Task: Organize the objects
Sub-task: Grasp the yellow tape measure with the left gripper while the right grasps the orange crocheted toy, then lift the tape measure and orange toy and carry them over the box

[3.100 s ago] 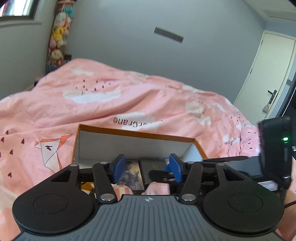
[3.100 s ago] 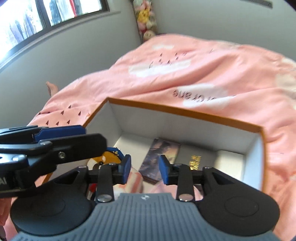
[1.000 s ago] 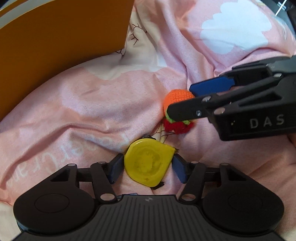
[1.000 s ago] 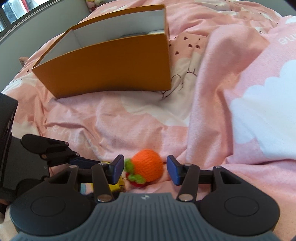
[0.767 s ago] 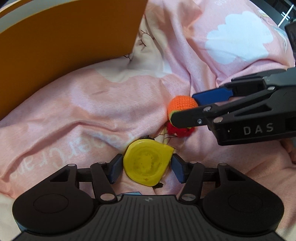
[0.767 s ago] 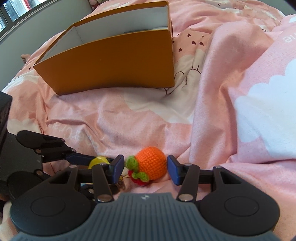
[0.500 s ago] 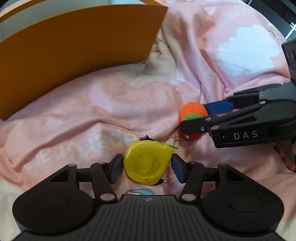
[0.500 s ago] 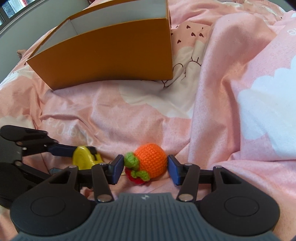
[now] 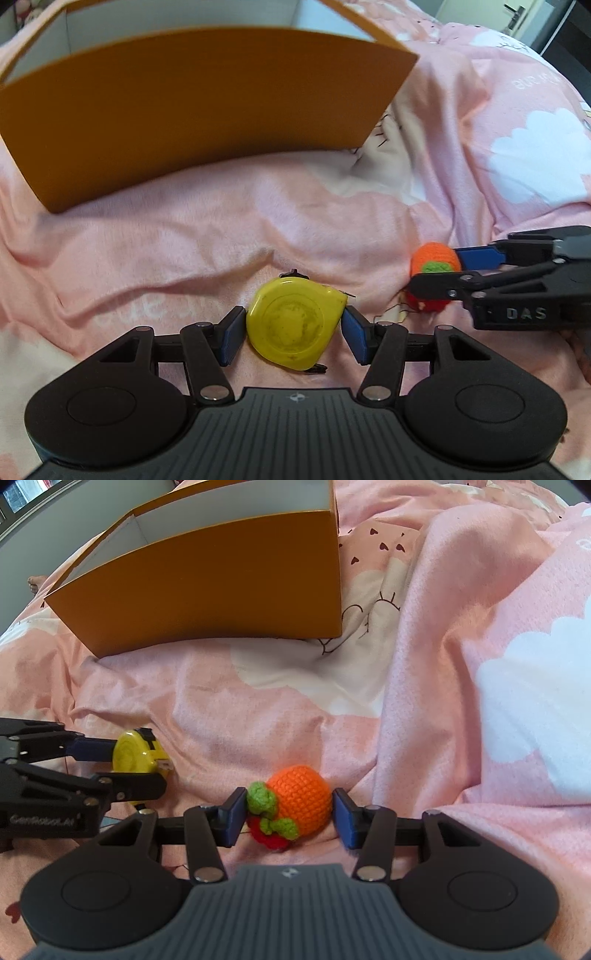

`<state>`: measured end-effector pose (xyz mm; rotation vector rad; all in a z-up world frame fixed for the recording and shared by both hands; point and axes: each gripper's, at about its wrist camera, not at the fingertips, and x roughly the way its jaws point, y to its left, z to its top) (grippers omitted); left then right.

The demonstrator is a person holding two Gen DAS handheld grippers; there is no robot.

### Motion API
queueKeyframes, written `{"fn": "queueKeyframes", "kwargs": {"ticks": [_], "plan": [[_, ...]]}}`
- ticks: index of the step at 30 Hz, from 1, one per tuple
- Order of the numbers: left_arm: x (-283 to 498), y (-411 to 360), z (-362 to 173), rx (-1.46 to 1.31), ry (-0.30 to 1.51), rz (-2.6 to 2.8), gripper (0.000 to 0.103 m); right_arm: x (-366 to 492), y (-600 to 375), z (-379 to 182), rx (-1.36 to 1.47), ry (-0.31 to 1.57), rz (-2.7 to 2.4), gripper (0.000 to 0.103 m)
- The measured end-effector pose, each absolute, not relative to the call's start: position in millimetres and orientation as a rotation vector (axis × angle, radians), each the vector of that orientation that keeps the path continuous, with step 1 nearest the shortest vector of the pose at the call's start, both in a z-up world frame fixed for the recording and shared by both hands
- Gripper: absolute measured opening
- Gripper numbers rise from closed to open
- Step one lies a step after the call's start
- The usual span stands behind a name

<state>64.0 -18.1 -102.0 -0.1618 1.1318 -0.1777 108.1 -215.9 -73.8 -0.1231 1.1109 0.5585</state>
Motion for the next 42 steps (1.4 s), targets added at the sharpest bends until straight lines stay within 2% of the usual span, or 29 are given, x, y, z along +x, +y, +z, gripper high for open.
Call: {"fn": "queueKeyframes", "kwargs": {"ticks": [14, 34, 42], "plan": [[56.9, -5.8, -93.0, -0.2, 1.105, -0.186, 0.065, 105.4, -219.5, -54.5, -0.092, 1.056, 0.562, 0.051], [63.7, 29.7, 8.8, -0.254, 0.761, -0.096, 0.065, 130.1, -175.1, 58.8, -0.138, 0.755, 0.774, 0.051], [85.4, 55.9, 33.2, -0.223, 0.697, -0.018, 0.065, 156.9, -138.6, 75.0, -0.148, 0.699, 0.838, 0.051]]}}
